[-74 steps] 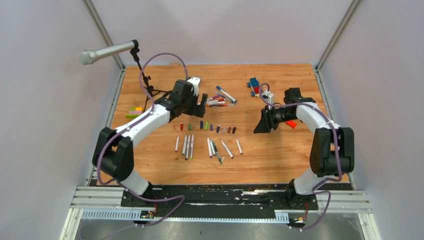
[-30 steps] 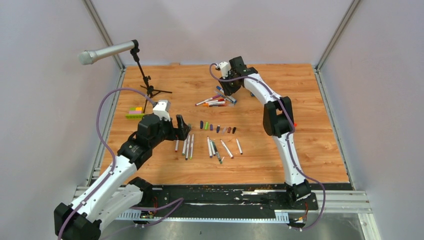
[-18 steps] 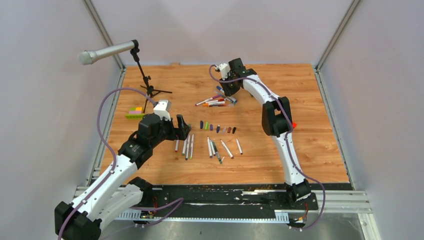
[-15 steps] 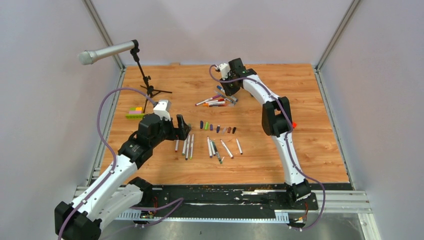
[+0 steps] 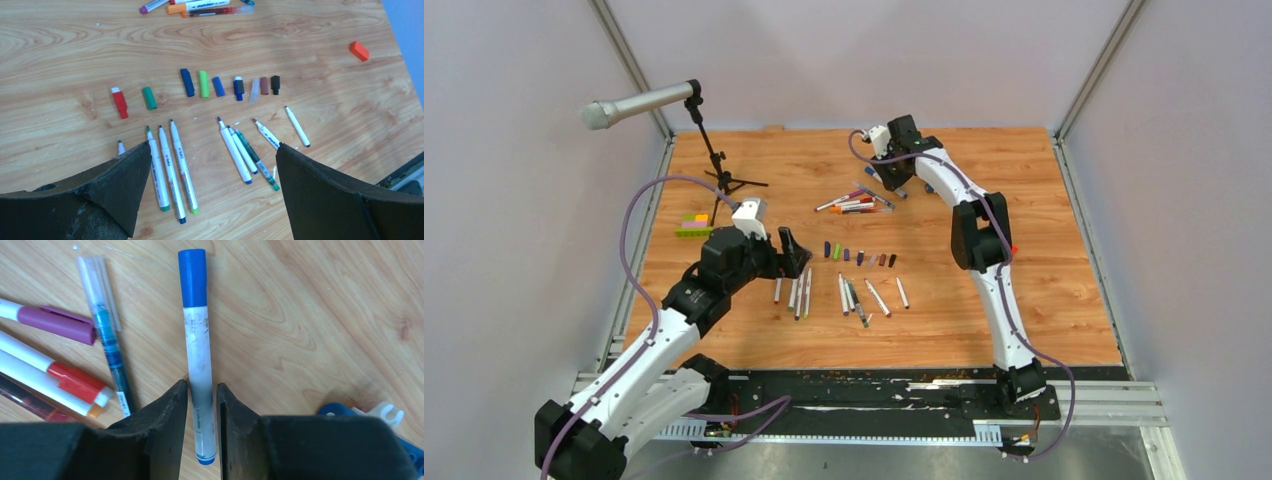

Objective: Open the pen caps
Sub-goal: Pick up the pen from the center of the board.

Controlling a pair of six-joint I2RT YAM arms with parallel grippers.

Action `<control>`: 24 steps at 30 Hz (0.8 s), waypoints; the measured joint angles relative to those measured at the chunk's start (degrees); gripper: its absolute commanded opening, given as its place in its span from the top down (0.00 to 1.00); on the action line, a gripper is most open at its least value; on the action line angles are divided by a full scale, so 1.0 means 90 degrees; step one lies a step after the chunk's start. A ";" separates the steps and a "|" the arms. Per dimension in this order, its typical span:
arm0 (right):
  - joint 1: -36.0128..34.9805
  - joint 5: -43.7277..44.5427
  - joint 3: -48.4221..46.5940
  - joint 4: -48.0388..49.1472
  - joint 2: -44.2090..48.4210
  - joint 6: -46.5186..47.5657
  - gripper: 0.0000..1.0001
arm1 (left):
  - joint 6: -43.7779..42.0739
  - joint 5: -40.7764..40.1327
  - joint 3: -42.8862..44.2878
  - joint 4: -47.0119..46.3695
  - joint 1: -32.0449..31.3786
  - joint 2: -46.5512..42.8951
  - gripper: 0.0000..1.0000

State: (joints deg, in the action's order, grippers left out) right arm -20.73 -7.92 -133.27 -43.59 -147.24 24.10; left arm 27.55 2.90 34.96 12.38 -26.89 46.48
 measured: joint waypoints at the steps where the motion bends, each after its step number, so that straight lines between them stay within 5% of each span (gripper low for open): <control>1: 0.0029 0.0005 0.0019 0.0015 0.0007 0.0032 0.77 | 0.0046 0.0058 -0.0005 -0.0053 0.0000 0.0024 0.00; 5: 0.0075 0.0056 0.0117 0.0046 0.0061 0.0182 1.00 | 0.0245 0.0323 -0.0022 -0.0296 0.0000 0.0163 0.00; 15: 0.0284 -0.0449 0.1491 0.0104 0.0991 0.0197 1.00 | 0.1401 0.1358 -0.0340 -0.1707 0.0005 0.0831 0.00; 24: 0.0716 -0.2348 0.4728 0.0852 0.4160 -0.0503 1.00 | 0.3378 0.2193 -0.0770 -0.4549 0.0005 0.2290 0.00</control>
State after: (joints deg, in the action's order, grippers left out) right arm -14.28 -29.06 -90.72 -35.92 -109.80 19.57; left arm 57.95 22.63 28.03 -28.56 -26.85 67.09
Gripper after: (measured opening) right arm 0.153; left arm 1.000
